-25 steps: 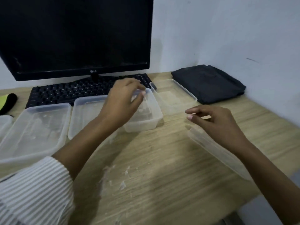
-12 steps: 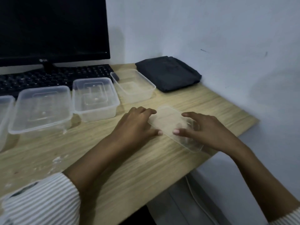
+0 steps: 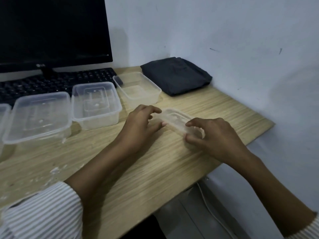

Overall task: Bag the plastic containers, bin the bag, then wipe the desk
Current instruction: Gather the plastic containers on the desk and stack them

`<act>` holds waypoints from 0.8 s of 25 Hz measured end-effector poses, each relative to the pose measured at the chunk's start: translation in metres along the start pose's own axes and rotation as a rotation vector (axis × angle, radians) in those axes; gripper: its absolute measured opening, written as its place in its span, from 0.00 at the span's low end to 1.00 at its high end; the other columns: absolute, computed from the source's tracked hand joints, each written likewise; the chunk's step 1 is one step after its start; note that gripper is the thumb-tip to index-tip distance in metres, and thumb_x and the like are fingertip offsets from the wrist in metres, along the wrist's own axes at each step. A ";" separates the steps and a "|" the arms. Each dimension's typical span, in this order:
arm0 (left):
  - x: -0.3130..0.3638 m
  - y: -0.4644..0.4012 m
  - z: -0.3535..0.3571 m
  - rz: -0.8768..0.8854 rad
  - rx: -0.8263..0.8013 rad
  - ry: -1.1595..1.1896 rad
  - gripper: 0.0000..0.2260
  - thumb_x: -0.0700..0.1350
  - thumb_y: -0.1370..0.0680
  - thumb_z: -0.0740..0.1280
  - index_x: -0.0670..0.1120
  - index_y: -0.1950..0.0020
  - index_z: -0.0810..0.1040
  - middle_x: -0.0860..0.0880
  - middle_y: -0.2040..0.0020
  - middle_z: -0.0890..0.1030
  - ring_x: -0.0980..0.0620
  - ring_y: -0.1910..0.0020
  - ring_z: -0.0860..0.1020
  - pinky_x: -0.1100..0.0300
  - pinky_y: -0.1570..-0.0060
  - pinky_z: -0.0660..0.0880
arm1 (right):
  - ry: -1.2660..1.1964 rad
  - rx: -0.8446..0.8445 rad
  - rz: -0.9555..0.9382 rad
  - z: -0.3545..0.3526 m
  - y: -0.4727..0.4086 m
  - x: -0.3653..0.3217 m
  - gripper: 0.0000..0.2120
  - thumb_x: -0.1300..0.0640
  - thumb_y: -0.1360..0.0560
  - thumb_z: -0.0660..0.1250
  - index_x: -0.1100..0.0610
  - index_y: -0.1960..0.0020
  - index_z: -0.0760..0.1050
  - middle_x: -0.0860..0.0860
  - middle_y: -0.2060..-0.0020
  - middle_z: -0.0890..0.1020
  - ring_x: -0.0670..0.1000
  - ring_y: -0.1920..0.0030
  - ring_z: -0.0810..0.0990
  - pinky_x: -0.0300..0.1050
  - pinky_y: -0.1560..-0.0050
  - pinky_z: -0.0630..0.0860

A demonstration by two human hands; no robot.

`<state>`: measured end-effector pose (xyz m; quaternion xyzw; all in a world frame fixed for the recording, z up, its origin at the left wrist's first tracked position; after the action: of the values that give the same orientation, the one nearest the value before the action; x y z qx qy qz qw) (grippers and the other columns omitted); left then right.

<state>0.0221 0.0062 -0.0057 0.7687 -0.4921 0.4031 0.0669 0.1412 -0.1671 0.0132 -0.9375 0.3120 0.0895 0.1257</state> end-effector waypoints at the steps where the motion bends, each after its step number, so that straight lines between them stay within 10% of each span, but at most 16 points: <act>1: 0.006 -0.002 -0.002 -0.012 0.023 0.088 0.21 0.53 0.25 0.69 0.53 0.33 0.71 0.54 0.39 0.74 0.58 0.44 0.75 0.68 0.48 0.73 | -0.015 0.128 -0.016 -0.004 -0.001 -0.003 0.17 0.43 0.27 0.63 0.46 0.40 0.78 0.50 0.52 0.85 0.52 0.56 0.80 0.45 0.59 0.73; 5: 0.018 -0.013 -0.013 -0.100 0.100 0.262 0.28 0.52 0.23 0.66 0.55 0.26 0.59 0.56 0.38 0.71 0.57 0.42 0.74 0.64 0.47 0.72 | -0.290 0.476 -0.038 -0.023 -0.017 -0.012 0.12 0.51 0.23 0.60 0.55 0.49 0.80 0.50 0.61 0.85 0.50 0.62 0.83 0.52 0.61 0.80; 10: 0.005 -0.033 -0.032 -0.259 0.133 0.509 0.28 0.47 0.22 0.67 0.52 0.25 0.59 0.48 0.42 0.79 0.51 0.48 0.81 0.52 0.46 0.79 | -0.968 0.347 0.096 -0.038 -0.062 -0.027 0.07 0.60 0.22 0.63 0.56 0.49 0.80 0.50 0.62 0.84 0.46 0.65 0.83 0.43 0.67 0.80; 14: -0.015 -0.059 -0.054 -0.341 0.193 0.664 0.29 0.36 0.24 0.68 0.47 0.26 0.61 0.37 0.47 0.78 0.46 0.55 0.82 0.57 0.56 0.82 | -0.974 0.242 0.122 -0.019 -0.112 -0.038 0.13 0.61 0.26 0.65 0.52 0.43 0.78 0.49 0.60 0.84 0.45 0.66 0.82 0.39 0.69 0.76; 20: -0.051 -0.120 -0.088 -0.429 0.216 0.416 0.19 0.37 0.25 0.70 0.42 0.35 0.71 0.39 0.50 0.80 0.47 0.60 0.83 0.60 0.62 0.82 | -0.804 0.201 0.137 0.008 -0.176 -0.054 0.12 0.57 0.26 0.64 0.50 0.45 0.81 0.46 0.54 0.84 0.47 0.52 0.82 0.49 0.46 0.78</act>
<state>0.0604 0.1465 0.0537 0.7586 -0.2490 0.5784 0.1674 0.2048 0.0015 0.0507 -0.7880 0.3069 0.4256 0.3221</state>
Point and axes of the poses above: each hand's wrist, its own y-axis away from the middle knuckle, its own z-axis out of the palm, x = y × z, the point moved 1 cm from there along -y, towards the middle knuckle
